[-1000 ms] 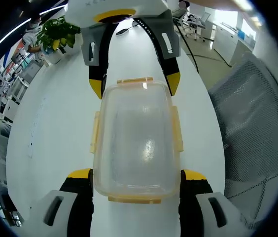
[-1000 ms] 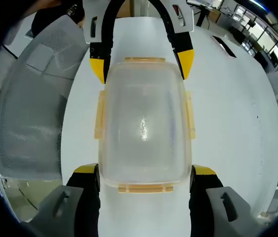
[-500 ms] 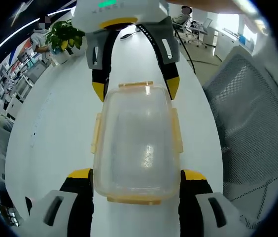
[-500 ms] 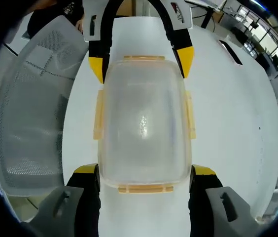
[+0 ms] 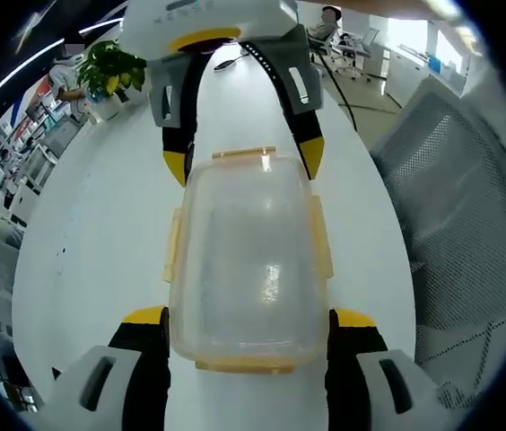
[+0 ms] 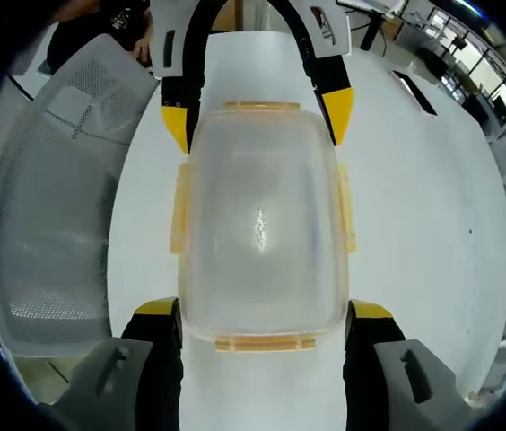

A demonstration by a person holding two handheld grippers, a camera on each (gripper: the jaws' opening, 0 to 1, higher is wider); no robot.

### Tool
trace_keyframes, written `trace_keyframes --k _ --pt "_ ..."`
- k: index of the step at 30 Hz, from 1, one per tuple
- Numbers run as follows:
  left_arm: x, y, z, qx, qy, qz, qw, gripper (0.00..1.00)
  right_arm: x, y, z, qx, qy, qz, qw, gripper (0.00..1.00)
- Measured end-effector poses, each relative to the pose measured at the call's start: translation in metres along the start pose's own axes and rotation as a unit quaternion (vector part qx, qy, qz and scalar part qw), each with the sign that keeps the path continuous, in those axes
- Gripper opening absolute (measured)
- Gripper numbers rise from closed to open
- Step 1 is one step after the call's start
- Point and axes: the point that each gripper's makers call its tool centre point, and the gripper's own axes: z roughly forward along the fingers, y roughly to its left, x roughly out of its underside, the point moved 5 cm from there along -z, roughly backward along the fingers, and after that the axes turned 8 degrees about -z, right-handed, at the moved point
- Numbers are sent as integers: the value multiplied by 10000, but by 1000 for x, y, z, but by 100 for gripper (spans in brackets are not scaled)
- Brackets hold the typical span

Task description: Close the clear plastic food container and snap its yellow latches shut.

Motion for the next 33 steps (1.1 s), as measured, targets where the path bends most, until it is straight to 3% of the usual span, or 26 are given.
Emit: trace_keyframes --k 20,33 --pt "2 61 9 -62 -166 -53 9998 67 4 -61 2 149 -141 -30 9998 70" --pt "1 90 17 -213 -89 88 9997 68 8 -91 4 270 -188 -9 9995 69"
